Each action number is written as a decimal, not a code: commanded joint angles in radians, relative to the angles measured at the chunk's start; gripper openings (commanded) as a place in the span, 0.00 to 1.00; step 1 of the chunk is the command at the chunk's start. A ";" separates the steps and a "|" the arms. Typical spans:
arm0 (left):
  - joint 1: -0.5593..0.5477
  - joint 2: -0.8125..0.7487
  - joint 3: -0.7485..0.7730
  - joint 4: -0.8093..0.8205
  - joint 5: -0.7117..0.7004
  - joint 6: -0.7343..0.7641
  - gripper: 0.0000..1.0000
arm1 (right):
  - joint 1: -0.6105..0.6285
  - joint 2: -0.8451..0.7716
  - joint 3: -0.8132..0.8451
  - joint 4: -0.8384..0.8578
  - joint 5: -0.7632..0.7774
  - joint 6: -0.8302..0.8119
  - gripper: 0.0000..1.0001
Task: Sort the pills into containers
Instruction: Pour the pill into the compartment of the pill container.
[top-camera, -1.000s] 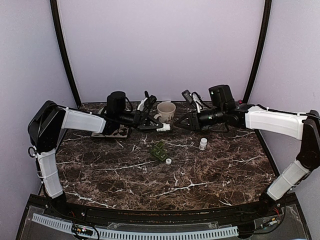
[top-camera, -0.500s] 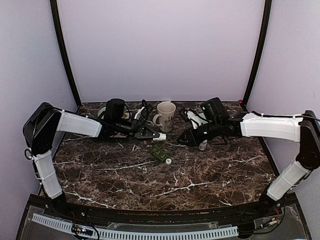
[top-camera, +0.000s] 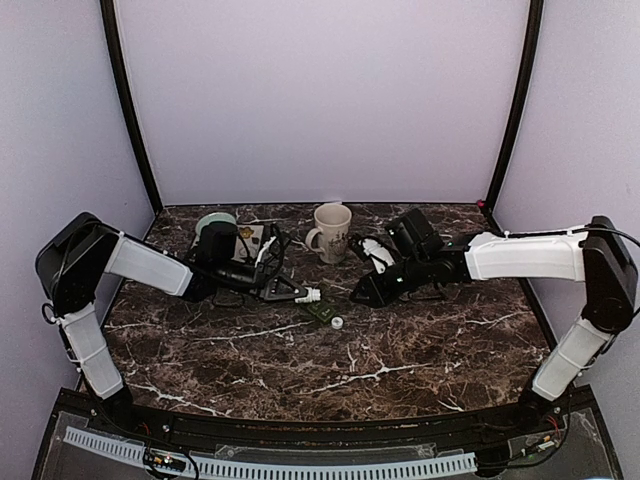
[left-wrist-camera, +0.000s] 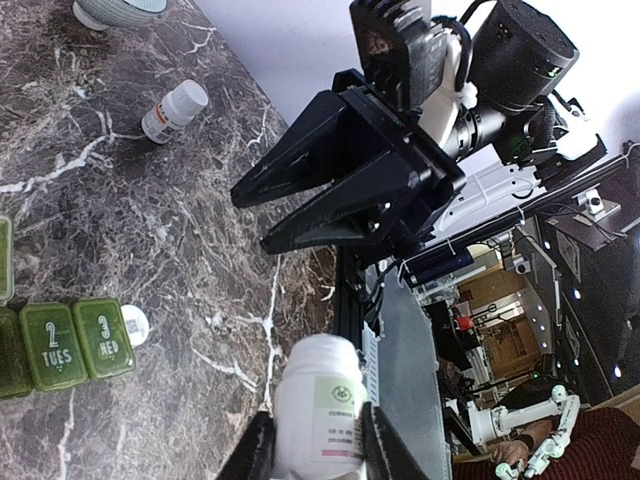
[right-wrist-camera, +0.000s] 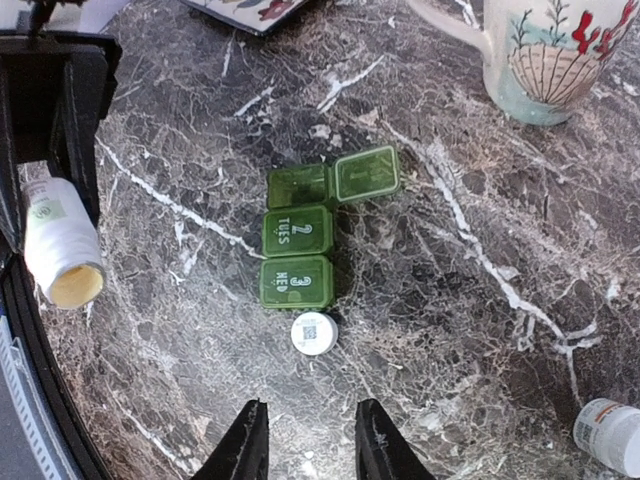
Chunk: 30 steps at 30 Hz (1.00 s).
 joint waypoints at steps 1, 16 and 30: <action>0.020 -0.041 -0.048 0.103 -0.030 -0.012 0.02 | 0.035 0.052 0.003 0.000 0.049 -0.010 0.31; 0.077 -0.008 -0.132 0.214 -0.072 -0.037 0.02 | 0.059 0.126 0.041 -0.033 0.101 -0.005 0.35; 0.092 0.059 -0.145 0.290 -0.117 -0.061 0.02 | 0.061 0.139 0.051 -0.038 0.105 -0.003 0.35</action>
